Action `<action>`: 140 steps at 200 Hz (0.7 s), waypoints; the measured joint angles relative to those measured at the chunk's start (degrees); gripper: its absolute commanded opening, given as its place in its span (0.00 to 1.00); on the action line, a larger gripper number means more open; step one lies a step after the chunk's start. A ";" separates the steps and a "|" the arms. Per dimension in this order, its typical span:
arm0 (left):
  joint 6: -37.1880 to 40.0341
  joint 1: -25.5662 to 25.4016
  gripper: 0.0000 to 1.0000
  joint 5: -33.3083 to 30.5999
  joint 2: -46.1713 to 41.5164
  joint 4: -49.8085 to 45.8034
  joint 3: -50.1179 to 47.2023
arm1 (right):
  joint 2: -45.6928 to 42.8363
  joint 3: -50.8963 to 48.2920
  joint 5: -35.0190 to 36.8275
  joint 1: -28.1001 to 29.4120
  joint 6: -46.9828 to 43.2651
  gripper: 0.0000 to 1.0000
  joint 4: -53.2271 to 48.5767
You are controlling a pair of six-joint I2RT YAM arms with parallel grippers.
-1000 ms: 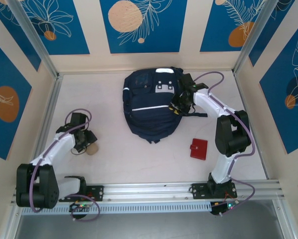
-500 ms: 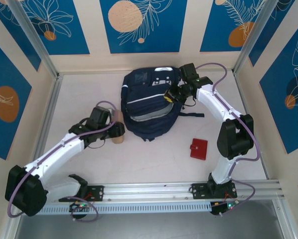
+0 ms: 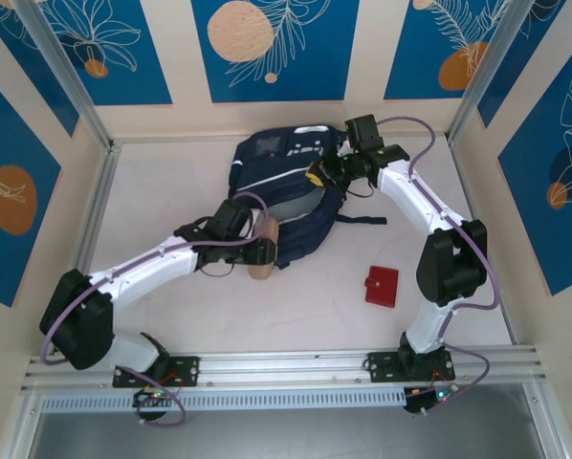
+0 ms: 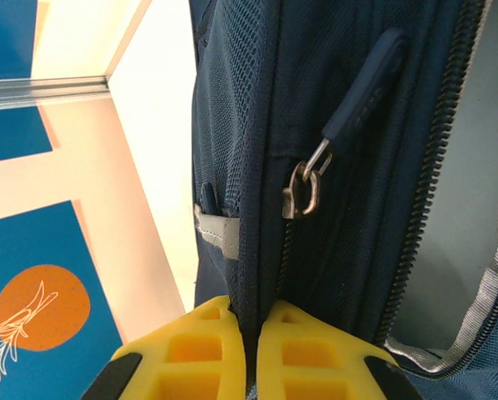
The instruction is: Pack the student bag
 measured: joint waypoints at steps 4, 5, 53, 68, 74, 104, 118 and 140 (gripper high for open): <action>-0.17 0.00 0.30 -0.11 0.39 0.00 0.52 | 0.00 0.00 -0.09 0.00 0.11 0.00 0.09; -0.22 0.00 0.30 -0.13 0.52 -0.04 0.74 | 0.00 0.00 -0.09 0.00 0.13 0.00 0.11; -5.62 -0.02 0.33 -3.39 6.64 1.99 9.38 | -1.62 -3.98 -0.90 0.00 0.87 0.00 3.58; -8.63 -0.11 0.33 -4.79 8.31 2.82 10.99 | -2.23 -5.27 -0.94 0.00 1.11 0.00 4.74; -9.97 -0.13 0.33 -5.42 8.87 3.52 11.32 | -2.51 -5.90 -0.96 0.00 1.29 0.00 5.51; -18.36 -0.26 0.34 -9.77 12.07 6.99 12.00 | -4.22 -8.72 -0.90 -0.22 1.75 0.00 7.32; -22.12 -0.37 0.36 -11.65 13.92 8.98 12.37 | -4.76 -9.81 -0.90 -0.31 1.95 0.00 8.04; -26.95 -0.52 0.52 -13.22 17.44 11.39 14.29 | -5.42 -11.63 -0.68 -0.59 2.54 0.00 9.62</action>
